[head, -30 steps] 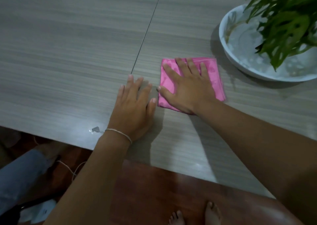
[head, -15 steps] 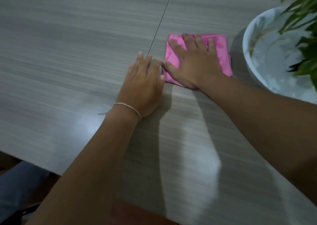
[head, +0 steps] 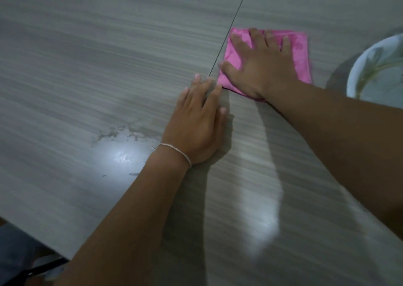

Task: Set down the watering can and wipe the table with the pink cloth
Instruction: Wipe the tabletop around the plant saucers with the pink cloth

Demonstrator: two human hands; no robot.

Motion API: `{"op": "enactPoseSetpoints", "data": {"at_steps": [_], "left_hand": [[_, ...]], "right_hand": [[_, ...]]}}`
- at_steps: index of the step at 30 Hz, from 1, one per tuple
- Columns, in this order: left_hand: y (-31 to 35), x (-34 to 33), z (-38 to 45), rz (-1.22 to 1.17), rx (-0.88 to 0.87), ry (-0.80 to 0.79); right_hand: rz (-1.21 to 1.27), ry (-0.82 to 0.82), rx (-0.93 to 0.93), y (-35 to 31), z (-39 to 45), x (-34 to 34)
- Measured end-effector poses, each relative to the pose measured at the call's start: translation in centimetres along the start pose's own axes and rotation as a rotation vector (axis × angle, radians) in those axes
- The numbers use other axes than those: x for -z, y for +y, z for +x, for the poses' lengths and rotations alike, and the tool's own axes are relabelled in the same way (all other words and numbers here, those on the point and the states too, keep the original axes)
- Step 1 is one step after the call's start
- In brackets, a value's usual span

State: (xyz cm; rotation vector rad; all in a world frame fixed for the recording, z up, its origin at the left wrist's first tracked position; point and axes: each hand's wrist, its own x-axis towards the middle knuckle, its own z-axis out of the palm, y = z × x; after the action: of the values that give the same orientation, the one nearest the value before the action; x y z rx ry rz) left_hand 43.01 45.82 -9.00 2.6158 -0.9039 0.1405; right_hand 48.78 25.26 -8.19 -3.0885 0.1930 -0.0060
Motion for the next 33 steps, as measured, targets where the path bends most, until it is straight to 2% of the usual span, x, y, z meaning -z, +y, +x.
{"op": "enactPoseSetpoints", "data": {"at_steps": [11, 15, 19, 26, 33], "left_hand": [[1.1, 1.8, -2.2, -0.028, 0.084, 0.034], [1.3, 2.8, -5.1, -0.009, 0.111, 0.041], [1.2, 3.0, -7.5, 0.005, 0.109, -0.004], [2.7, 4.0, -11.5, 0.022, 0.135, 0.035], [4.3, 4.4, -14.9, 0.01, 0.033, 0.004]], "right_hand": [[0.001, 0.004, 0.028, -0.1, 0.8, 0.3], [0.028, -0.012, -0.04, -1.1, -0.6, 0.4], [0.035, -0.027, -0.05, -2.8, -3.5, 0.0], [0.039, -0.024, -0.009, -5.2, -10.7, 0.0], [0.074, -0.056, -0.01, -7.4, -19.4, 0.3]]}}
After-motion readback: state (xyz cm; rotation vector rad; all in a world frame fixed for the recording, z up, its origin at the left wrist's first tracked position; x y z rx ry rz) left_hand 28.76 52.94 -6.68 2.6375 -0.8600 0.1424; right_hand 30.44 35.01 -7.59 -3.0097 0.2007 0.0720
